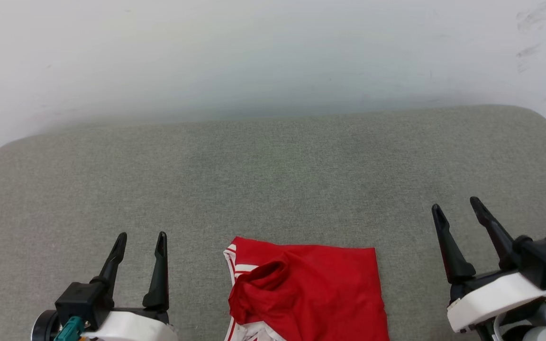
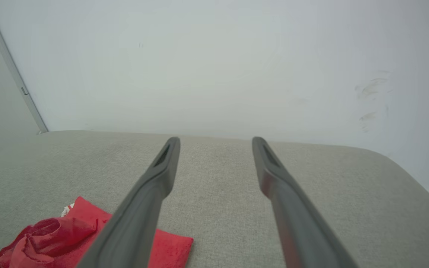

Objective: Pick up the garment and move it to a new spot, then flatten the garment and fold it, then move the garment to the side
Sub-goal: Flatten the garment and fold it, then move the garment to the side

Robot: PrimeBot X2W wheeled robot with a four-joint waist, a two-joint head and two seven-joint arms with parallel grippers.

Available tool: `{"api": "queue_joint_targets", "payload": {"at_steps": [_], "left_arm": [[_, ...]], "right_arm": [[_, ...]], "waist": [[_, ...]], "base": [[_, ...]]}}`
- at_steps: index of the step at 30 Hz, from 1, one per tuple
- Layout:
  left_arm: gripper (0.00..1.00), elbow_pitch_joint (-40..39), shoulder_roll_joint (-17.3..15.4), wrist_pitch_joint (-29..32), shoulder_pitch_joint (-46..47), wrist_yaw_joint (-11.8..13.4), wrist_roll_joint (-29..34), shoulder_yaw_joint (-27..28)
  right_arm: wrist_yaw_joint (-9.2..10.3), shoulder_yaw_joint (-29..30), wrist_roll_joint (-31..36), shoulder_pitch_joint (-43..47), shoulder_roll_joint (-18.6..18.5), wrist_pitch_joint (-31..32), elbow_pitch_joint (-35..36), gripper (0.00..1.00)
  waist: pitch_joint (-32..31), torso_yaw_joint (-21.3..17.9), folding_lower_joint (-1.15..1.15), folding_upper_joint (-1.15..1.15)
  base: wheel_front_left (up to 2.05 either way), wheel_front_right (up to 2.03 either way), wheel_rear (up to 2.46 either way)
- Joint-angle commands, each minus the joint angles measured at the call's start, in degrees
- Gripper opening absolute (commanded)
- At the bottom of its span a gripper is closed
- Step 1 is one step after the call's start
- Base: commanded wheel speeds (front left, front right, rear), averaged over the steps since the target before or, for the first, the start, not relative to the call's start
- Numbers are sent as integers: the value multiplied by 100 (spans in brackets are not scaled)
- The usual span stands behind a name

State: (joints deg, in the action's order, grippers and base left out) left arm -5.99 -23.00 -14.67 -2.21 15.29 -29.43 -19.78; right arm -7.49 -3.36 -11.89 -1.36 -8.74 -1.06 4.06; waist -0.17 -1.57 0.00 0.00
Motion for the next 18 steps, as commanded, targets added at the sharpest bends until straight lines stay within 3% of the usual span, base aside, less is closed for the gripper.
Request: {"api": "queue_joint_targets", "payload": {"at_steps": [1,18], "left_arm": [[100,19,15,-28,-97,6,11,46],[100,42,129,-57,-313,22,122,183]], "right_arm": [[1,18,37,210,101,-5,151,100],[1,344,112,829,435,371,689,100]], "waist": [[-29,-39,0,0],[-81,-72,0,0]], "base": [[0,0,0],[0,0,0]]}}
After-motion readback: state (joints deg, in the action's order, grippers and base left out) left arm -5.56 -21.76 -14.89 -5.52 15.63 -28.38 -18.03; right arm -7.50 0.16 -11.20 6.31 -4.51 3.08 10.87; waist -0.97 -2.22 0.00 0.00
